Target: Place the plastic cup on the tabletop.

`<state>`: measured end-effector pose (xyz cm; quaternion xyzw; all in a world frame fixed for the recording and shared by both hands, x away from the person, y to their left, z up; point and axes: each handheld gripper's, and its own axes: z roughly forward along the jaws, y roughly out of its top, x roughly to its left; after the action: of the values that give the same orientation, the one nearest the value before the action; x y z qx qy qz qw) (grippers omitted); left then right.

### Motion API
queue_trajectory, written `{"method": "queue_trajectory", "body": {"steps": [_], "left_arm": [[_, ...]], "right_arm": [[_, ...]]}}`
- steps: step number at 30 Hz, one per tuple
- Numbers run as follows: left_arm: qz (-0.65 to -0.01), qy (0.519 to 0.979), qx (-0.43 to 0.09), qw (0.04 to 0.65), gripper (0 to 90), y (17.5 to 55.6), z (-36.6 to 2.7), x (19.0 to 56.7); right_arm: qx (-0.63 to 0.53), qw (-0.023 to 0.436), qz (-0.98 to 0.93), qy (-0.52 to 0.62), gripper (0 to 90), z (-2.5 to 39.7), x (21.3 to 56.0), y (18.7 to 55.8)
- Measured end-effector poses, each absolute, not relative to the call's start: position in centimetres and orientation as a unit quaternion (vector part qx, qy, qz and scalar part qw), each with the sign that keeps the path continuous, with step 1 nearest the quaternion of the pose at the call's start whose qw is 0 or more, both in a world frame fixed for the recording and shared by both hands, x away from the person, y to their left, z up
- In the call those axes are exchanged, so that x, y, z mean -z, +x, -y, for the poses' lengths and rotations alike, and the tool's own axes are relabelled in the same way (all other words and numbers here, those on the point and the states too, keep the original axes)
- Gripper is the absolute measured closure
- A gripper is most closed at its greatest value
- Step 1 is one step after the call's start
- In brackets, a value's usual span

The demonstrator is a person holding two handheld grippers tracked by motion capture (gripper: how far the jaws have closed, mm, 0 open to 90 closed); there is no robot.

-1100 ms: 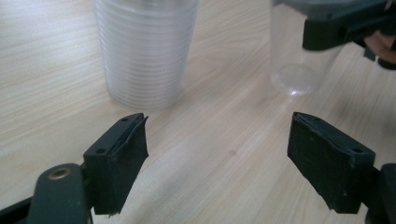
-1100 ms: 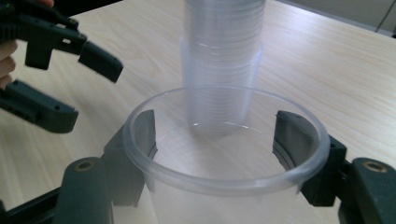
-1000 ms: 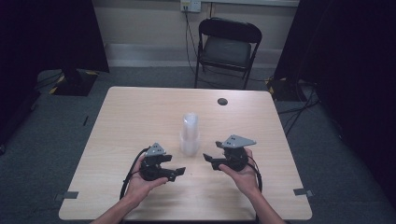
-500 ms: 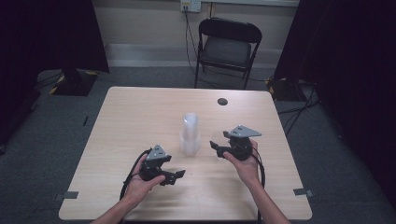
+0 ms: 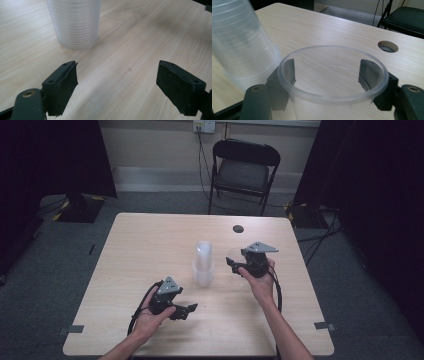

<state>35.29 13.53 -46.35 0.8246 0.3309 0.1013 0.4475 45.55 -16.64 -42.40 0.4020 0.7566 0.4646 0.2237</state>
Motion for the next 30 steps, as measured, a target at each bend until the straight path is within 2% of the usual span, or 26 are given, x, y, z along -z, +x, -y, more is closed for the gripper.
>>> {"method": "queue_trajectory", "body": {"steps": [19, 30], "left_arm": [[-0.335, 0.829, -0.104, 0.435, 17.6, 35.4, -13.6, 46.6], [-0.34, 0.828, -0.097, 0.435, 17.8, 35.5, -13.6, 46.7]], "right_arm": [[-0.44, 0.225, -0.749, 0.441, 27.3, 16.1, 44.8, 49.7], [-0.439, 0.219, -0.75, 0.443, 27.1, 16.4, 45.6, 49.6]]}}
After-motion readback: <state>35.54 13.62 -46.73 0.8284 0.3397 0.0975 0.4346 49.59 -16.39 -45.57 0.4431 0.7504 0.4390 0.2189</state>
